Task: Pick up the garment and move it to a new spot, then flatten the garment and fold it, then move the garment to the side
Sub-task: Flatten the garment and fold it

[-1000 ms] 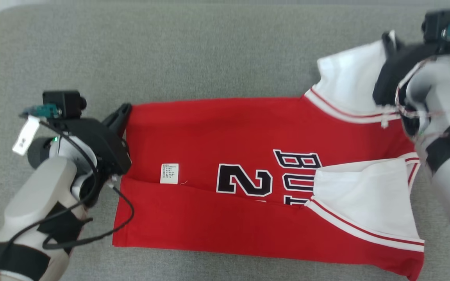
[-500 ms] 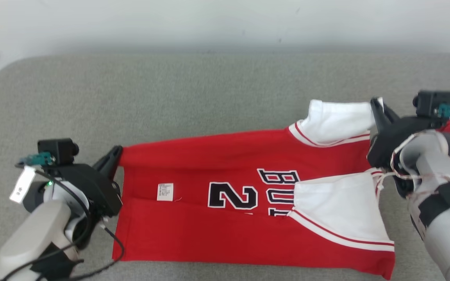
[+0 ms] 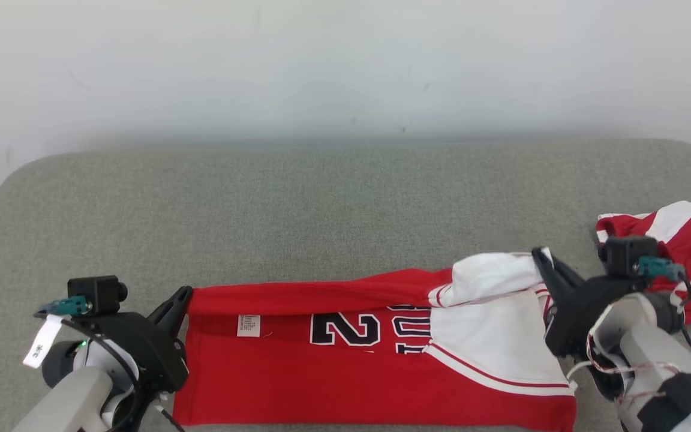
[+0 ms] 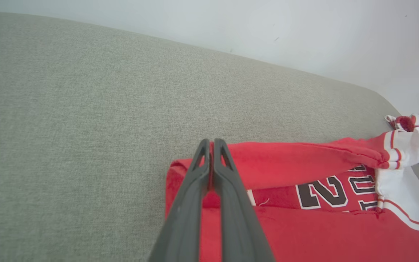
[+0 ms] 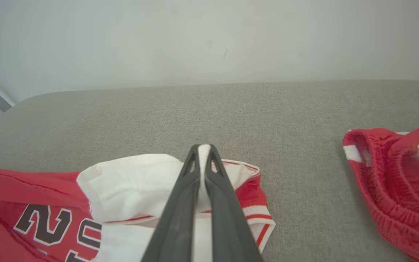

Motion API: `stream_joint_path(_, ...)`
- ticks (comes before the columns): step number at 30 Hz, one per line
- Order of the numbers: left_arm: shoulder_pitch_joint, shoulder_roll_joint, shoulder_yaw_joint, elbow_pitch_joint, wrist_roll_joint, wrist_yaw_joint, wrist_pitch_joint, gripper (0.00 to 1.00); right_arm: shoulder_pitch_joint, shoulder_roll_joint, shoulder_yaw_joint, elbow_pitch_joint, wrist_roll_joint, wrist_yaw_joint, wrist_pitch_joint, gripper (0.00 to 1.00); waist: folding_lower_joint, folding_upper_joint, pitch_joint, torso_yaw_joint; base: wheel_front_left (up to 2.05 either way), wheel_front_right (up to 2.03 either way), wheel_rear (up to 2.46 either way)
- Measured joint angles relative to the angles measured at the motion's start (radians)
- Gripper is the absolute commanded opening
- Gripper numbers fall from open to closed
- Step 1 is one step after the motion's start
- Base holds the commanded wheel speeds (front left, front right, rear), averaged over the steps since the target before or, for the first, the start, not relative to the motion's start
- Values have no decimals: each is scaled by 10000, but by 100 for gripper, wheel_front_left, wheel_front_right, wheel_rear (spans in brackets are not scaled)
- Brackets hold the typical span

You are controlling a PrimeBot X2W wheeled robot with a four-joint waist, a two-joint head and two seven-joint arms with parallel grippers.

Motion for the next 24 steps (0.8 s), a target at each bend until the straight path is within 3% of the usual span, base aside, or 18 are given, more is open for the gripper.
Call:
stream_joint_path(13, 854, 209, -207, -232, -226, 2, -169, 0, 1879, -1141, 907, -2021, 1438, 0, 786, 0, 1, 0, -294, -240, 0, 0, 0)
stream_joint_path(24, 1146, 102, -435, -90, -205, 2, -261, 0, 2653, -1398, 1475, -2242, 1586, 0, 1292, 0, 2, 0, -137, -199, 0, 0, 0)
